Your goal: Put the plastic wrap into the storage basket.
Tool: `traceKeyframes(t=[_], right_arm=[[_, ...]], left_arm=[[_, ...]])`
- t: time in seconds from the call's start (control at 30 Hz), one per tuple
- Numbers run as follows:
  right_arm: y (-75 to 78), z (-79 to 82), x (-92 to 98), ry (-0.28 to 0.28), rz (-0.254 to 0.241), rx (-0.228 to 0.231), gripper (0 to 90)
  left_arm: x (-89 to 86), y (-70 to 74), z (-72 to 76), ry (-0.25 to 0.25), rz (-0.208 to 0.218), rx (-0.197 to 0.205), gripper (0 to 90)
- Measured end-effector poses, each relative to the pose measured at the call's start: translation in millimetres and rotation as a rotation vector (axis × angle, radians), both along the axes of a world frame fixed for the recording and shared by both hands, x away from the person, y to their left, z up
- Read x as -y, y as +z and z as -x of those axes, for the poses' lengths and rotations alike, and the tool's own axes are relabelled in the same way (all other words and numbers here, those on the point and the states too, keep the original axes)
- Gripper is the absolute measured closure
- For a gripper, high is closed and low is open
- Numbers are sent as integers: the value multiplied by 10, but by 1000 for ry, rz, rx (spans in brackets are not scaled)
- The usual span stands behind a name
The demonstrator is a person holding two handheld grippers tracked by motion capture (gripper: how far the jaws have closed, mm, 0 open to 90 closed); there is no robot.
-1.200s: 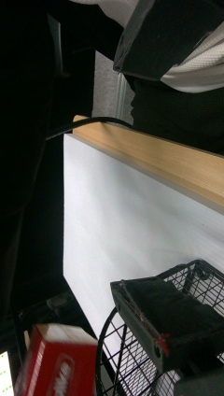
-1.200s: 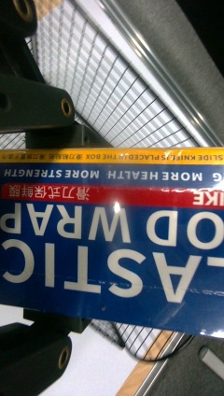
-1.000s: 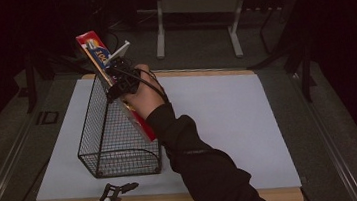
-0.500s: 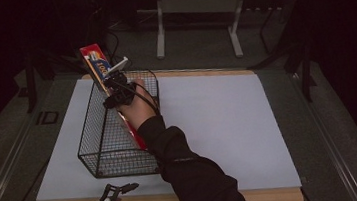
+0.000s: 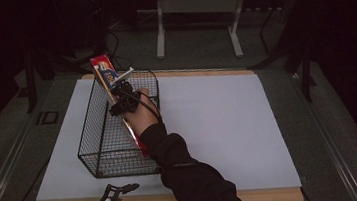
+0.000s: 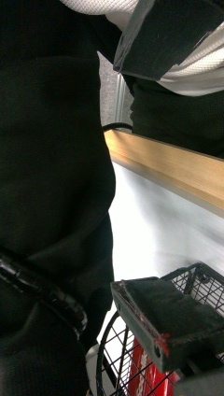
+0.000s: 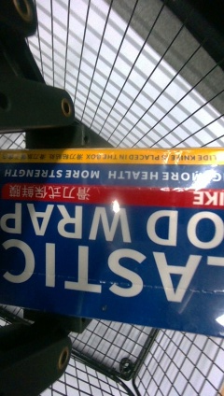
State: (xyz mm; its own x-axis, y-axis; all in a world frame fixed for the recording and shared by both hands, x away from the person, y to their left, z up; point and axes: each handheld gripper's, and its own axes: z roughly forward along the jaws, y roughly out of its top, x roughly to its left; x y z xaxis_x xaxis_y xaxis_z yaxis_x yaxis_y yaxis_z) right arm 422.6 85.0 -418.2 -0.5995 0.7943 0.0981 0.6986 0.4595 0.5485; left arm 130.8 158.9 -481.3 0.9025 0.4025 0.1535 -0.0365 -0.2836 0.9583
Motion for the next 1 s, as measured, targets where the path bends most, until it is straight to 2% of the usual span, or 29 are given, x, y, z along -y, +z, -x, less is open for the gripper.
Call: traceKeyframes(t=[0.33,0.53,0.6,0.67,0.77,1.0], right_arm=[[-151,13,22,-18,12,-27,399],[-161,18,11,-19,16,-29,398],[-185,23,2,-20,41,-21,398],[-198,21,7,-19,33,-27,398],[-248,22,-10,-18,47,-42,396],[-265,19,13,-13,40,-36,393]], left_arm=[[0,1,2,-3,1,1,0],[1,-1,1,-4,0,0,0],[1,0,2,-5,-1,0,0],[2,0,3,-4,-3,1,0],[5,-2,1,-5,-3,-2,0],[8,-4,0,-7,-4,-2,0]])
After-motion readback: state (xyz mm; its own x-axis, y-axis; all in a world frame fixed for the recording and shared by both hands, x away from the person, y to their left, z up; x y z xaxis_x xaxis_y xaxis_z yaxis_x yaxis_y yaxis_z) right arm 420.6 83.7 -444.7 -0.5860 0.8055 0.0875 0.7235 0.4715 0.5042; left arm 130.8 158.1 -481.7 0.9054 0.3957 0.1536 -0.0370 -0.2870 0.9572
